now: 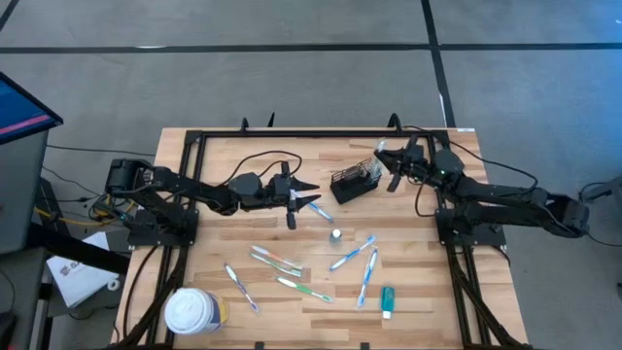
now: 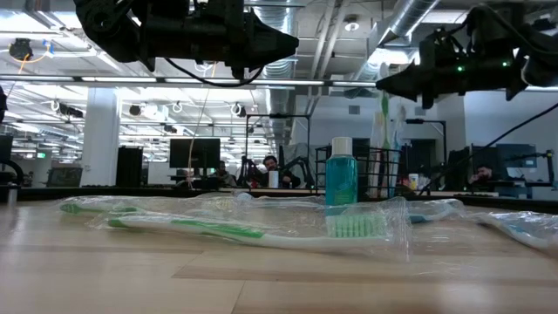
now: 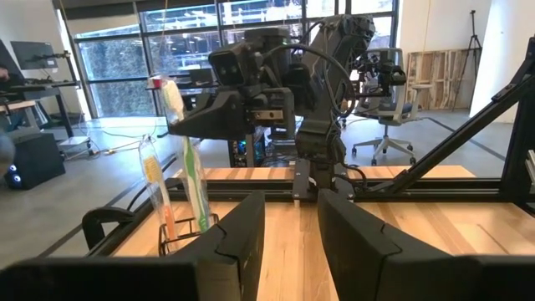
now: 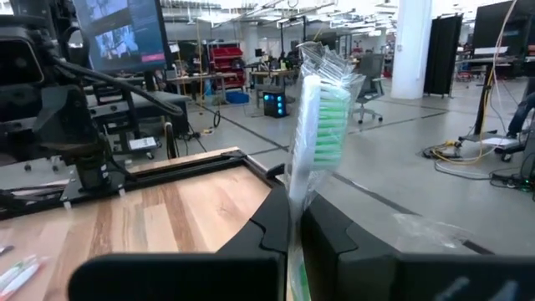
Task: Pick & Place toothbrushing station
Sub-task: Put the green toothbrush into the mesh organizer
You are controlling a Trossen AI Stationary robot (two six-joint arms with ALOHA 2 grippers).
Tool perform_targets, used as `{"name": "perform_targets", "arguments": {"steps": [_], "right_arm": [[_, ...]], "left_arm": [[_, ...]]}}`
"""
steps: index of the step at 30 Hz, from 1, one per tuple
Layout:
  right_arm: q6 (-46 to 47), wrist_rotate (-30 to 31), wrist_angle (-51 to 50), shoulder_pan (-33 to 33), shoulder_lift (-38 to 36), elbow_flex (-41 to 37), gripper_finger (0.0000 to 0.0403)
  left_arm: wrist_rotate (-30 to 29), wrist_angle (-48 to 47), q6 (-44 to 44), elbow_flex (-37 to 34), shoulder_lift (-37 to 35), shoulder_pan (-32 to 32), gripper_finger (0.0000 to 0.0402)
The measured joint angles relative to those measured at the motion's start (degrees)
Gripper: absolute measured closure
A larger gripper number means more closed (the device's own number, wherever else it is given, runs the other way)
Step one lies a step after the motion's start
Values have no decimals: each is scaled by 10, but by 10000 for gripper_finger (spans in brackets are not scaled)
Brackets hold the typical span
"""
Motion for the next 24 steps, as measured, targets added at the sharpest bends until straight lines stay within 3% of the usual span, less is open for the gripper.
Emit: {"name": "perform_targets", "arguments": {"steps": [24], "right_arm": [[26, 6, 147, 0, 28, -74, 397]], "left_arm": [[-2, 0, 0, 0, 0, 0, 294]]}}
